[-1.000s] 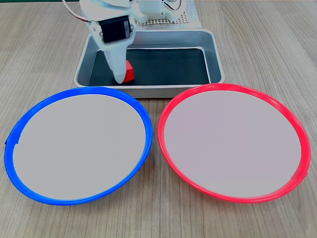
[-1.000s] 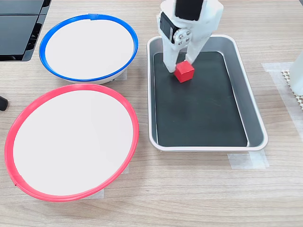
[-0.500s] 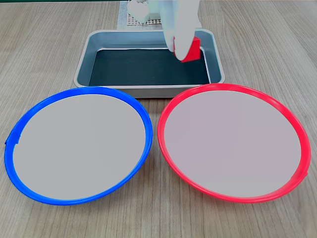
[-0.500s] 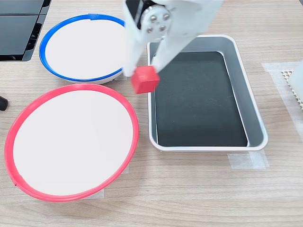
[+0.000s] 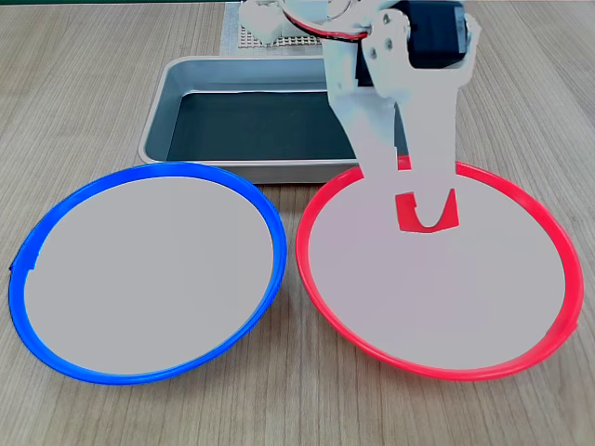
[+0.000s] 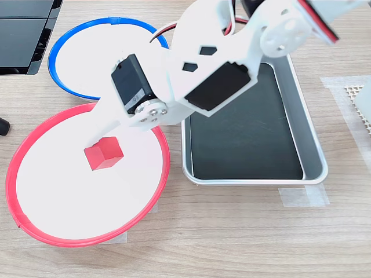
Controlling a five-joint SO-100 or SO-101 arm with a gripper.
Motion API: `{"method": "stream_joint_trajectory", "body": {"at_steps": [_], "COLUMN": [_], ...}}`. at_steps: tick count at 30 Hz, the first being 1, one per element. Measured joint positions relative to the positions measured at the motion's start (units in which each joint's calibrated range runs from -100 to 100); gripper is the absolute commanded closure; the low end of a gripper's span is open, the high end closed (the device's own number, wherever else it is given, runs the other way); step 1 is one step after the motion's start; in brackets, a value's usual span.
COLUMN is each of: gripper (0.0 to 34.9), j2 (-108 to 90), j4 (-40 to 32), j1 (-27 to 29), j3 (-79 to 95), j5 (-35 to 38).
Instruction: Move a red block from tray to red dish
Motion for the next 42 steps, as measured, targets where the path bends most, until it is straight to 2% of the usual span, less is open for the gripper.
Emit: {"method": "stream_joint_trajectory", "body": {"at_steps": [4,5,6,7,8,12,15,19,26,28,35,42], "gripper": [15.4,17.3,21.9,29.3,34.6,34.7,34.8,34.8,34.8,34.8,34.8,34.6], "j2": [-0.77,-1.45,-2.56,-4.18,-6.31,-19.95,-31.8,-56.01,-89.77,-92.33,-100.51,-102.22], "j4": [-2.28,-2.69,-3.34,-4.08,-5.3,-9.54,-9.87,-2.53,12.32,14.52,29.04,30.42], "j1": [1.06,1.33,1.33,1.33,1.15,3.45,4.78,9.56,13.89,13.27,13.45,13.27], "j3": [1.72,2.54,3.63,4.9,6.53,17.42,26.86,43.83,64.88,67.15,67.88,67.88], "j5": [0.0,-0.1,-0.24,-0.49,-0.83,-5.03,-8.99,-12.8,-12.65,-12.41,-12.06,-12.16]}}
